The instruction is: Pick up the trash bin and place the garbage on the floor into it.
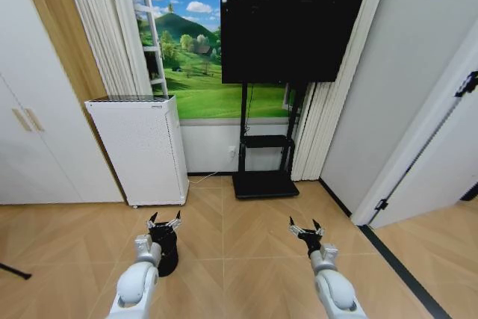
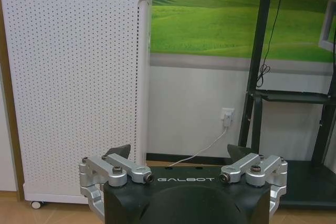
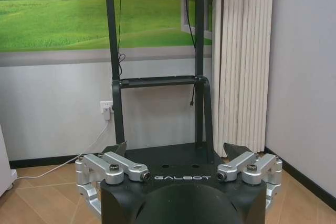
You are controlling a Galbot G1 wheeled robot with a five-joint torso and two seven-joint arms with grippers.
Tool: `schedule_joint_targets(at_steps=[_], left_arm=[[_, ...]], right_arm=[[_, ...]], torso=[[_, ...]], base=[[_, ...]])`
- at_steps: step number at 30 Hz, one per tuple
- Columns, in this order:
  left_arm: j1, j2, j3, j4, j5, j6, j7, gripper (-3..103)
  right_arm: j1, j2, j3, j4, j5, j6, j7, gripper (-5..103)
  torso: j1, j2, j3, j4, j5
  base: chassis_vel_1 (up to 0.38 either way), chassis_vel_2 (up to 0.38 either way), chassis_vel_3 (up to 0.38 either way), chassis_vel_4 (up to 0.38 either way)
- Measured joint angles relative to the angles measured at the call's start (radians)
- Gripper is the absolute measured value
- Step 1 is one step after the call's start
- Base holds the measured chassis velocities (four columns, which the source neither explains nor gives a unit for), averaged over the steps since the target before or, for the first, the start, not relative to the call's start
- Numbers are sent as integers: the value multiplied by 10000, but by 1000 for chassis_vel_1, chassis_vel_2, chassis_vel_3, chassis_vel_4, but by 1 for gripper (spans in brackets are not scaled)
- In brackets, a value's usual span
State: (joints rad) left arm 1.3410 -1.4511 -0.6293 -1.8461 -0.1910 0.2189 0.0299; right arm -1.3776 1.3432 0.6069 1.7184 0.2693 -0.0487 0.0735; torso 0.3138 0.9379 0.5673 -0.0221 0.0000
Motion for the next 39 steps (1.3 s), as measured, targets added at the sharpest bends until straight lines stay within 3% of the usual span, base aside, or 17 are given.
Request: schedule_joint_targets(at_steps=[20, 39], left_arm=[[-59, -25, 61, -14, -98, 16, -122, 100], [-46, -101, 161, -46, 23, 78, -175, 100]], right_arm=[[-67, -35, 18, 123, 12, -176, 51, 100], [-83, -140, 42, -15, 163, -60, 55, 100]], torso=[[-13, -35, -17, 1, 0], [-34, -82, -44, 0, 7]], base=[[31, -35, -36, 36], [272, -271, -275, 271]])
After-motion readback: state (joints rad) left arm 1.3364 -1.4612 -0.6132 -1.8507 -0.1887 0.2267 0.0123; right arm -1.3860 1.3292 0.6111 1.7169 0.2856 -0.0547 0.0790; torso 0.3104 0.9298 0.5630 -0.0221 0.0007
